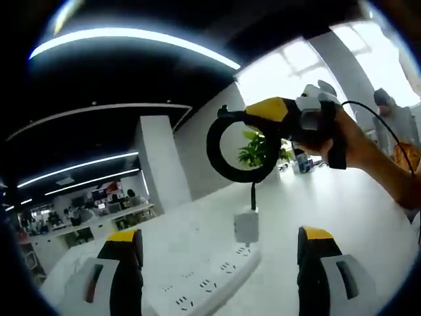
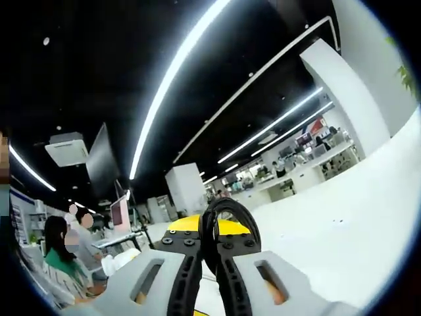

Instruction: Straighten the power strip on the desk, plug the charger into it

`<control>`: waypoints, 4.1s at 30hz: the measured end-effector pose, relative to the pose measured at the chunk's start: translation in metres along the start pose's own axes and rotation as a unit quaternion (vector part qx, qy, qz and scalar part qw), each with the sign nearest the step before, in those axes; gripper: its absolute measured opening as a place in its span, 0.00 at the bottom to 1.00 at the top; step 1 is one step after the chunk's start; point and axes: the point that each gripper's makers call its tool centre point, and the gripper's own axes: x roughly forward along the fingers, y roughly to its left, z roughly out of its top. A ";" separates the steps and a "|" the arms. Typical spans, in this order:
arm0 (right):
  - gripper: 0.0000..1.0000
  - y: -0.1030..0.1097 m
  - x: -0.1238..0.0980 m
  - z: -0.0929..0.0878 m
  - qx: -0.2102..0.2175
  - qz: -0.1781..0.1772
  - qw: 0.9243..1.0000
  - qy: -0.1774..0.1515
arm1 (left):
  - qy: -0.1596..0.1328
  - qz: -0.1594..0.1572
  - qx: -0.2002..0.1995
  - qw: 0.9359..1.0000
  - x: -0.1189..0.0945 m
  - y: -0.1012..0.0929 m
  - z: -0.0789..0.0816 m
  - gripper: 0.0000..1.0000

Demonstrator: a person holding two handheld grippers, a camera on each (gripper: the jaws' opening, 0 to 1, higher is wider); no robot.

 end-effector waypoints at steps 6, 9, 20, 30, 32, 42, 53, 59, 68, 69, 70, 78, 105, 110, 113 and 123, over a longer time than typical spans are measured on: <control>0.04 0.006 0.001 -0.004 0.002 0.005 1.000 -0.001 | -0.021 -0.006 -0.029 0.999 0.008 -0.002 0.006 0.99; 0.04 0.010 0.001 -0.006 0.000 0.008 1.000 0.001 | -0.033 -0.008 -0.044 0.998 0.010 -0.001 0.010 0.99; 0.04 0.020 0.002 -0.006 -0.002 0.016 1.000 -0.001 | -0.033 -0.022 -0.035 0.999 0.024 -0.009 0.008 0.99; 0.04 0.023 0.003 -0.004 -0.003 0.018 1.000 -0.003 | -0.028 -0.029 -0.041 0.998 0.032 -0.015 0.005 0.99; 0.04 0.024 0.003 -0.005 -0.001 0.018 1.000 -0.004 | -0.028 -0.028 -0.037 0.999 0.035 -0.016 0.005 0.99; 0.04 0.025 0.002 -0.005 0.000 0.018 1.000 -0.007 | -0.010 -0.031 -0.039 0.999 0.042 -0.020 -0.006 0.91; 0.04 0.029 0.002 -0.007 -0.001 0.019 1.000 -0.008 | 0.002 -0.039 -0.053 0.998 0.044 -0.028 -0.012 0.60; 0.04 0.028 0.003 -0.007 -0.001 0.018 1.000 -0.008 | 0.011 -0.048 -0.042 0.998 0.046 -0.036 -0.015 0.50; 0.04 0.027 0.002 -0.005 -0.005 0.016 1.000 -0.005 | 0.014 -0.059 -0.061 0.996 0.050 -0.037 -0.014 0.31; 0.04 0.028 0.002 -0.006 -0.006 0.016 1.000 -0.005 | 0.015 -0.059 -0.062 0.996 0.050 -0.037 -0.014 0.28; 0.04 0.027 0.002 -0.006 -0.006 0.015 1.000 -0.004 | 0.015 -0.059 -0.061 0.996 0.050 -0.037 -0.014 0.26; 0.04 0.023 0.003 -0.009 -0.008 0.008 1.000 0.001 | 0.028 -0.077 -0.065 0.995 0.055 -0.037 -0.018 0.25; 0.04 -0.014 0.036 -0.020 -0.057 -0.032 0.996 0.069 | 0.042 -0.276 -0.057 0.959 0.095 -0.026 -0.038 0.24; 0.04 -0.014 0.036 -0.023 -0.058 -0.033 0.995 0.074 | 0.031 -0.290 -0.063 0.954 0.096 -0.028 -0.040 0.24; 0.04 -0.013 0.037 -0.023 -0.067 -0.036 0.994 0.075 | 0.024 -0.291 -0.066 0.954 0.098 -0.030 -0.038 0.24; 0.04 -0.015 0.038 -0.026 -0.072 -0.041 0.994 0.077 | 0.025 -0.291 -0.061 0.954 0.103 -0.030 -0.039 0.24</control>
